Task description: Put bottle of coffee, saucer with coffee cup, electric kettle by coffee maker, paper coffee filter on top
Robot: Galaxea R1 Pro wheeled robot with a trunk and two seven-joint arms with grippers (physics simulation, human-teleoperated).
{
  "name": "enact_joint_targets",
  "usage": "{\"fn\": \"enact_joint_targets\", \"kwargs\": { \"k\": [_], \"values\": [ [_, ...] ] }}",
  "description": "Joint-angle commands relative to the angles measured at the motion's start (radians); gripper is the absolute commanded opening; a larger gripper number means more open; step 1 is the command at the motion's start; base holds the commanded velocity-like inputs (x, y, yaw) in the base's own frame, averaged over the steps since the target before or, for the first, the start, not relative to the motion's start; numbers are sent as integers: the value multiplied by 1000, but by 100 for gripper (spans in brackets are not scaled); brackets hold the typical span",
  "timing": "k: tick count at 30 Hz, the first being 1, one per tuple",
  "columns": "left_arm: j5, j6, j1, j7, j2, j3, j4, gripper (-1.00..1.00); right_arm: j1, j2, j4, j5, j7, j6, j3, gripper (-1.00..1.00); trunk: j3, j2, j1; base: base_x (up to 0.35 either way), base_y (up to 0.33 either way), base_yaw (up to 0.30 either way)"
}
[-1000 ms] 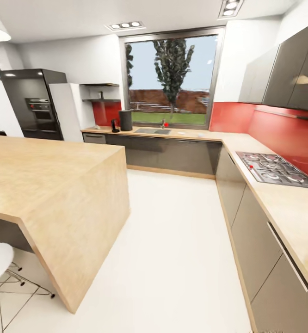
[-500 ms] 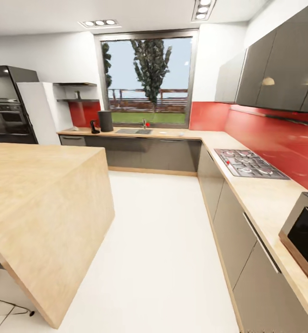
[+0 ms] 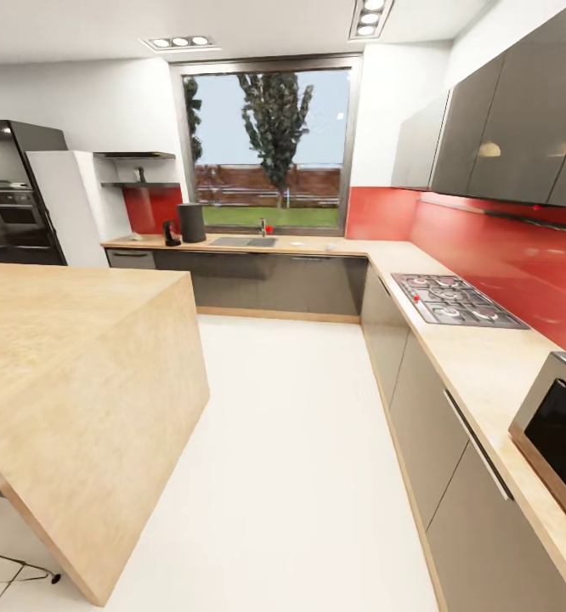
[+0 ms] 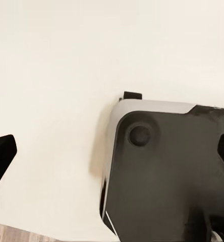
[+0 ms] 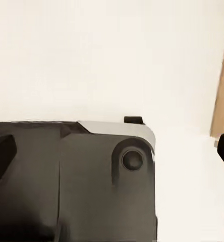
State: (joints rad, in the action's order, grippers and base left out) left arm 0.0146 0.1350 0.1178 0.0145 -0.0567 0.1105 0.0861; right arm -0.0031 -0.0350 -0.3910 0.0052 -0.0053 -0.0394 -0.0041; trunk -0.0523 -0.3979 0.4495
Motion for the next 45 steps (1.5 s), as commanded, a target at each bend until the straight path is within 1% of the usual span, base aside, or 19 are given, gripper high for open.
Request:
{"fn": "enact_joint_targets", "kwargs": {
  "k": [1,3,6,9,12,15,16,18,22,28,35,45],
  "values": [
    [1,3,21,-1,-2,4,-1,100,0,1,-45,1,-1,-2,-1,100,-2,-2,0,0,0,0],
    [0,2,62,-1,-4,4,-1,100,0,2,-122,0,-1,-2,-1,100,-2,-2,0,0,0,0],
    [1,9,97,-1,-4,4,-1,100,-1,4,-202,0,-1,-3,-2,100,-2,-2,0,0,0,0],
    [2,16,110,-1,-2,4,6,100,-2,6,-260,0,-1,-5,-2,100,-2,-2,0,0,0,0],
    [1,17,114,-5,-3,4,65,100,-3,8,-291,1,1,-7,-2,100,-2,-2,0,6,0,0],
    [-5,15,115,-11,-3,0,137,100,-3,13,-297,3,2,-15,-2,100,-2,-2,0,169,0,0],
    [-6,15,116,-15,-2,-2,196,100,-3,25,-298,3,2,-22,-2,100,-2,-2,0,311,0,0],
    [-9,14,116,-14,0,-5,221,100,-3,28,-298,3,1,-24,-2,100,-2,-2,0,323,0,0],
    [-15,13,108,-14,-4,-7,232,100,-3,30,-292,3,1,-27,-2,100,-2,-2,0,333,0,0],
    [-7,19,99,-15,-12,2,229,100,-3,30,-269,1,1,-28,-2,100,-2,-2,0,337,0,0],
    [-9,41,97,-14,-15,4,227,100,-3,31,-268,1,1,-29,-2,100,-2,-2,0,337,0,0],
    [-6,46,97,-13,-18,5,223,100,-3,31,-258,2,2,-28,-1,100,-2,-2,0,337,0,0]
  ]
}}
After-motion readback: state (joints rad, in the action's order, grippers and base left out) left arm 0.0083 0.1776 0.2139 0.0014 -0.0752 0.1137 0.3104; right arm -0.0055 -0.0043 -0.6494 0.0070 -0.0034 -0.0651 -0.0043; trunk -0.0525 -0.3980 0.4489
